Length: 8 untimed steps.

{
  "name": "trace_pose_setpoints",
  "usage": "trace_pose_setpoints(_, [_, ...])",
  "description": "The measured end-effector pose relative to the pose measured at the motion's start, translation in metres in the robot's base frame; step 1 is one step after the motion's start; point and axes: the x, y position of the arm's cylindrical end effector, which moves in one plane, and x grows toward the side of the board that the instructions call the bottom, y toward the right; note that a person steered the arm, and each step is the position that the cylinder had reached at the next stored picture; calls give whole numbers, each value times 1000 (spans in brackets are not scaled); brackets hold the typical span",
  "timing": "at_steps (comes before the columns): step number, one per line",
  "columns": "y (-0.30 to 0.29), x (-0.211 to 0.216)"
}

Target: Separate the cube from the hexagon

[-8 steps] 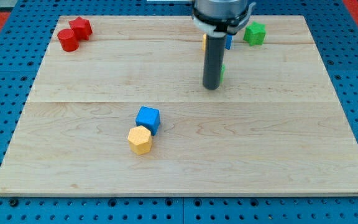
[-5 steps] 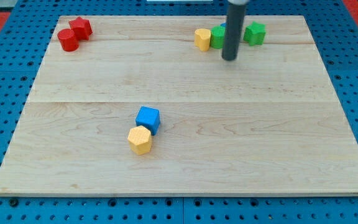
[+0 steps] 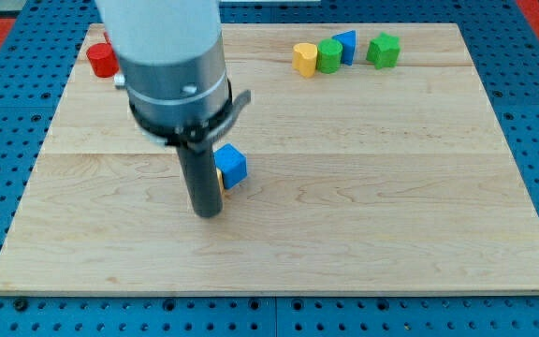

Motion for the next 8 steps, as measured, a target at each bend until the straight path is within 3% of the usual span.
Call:
trace_pose_setpoints(2, [13, -28])
trace_pose_setpoints(3, [31, -72])
trace_pose_setpoints(4, [81, -88])
trace_pose_setpoints(6, [115, -196])
trace_pose_setpoints(7, [114, -132])
trace_pose_setpoints(8, [73, -31])
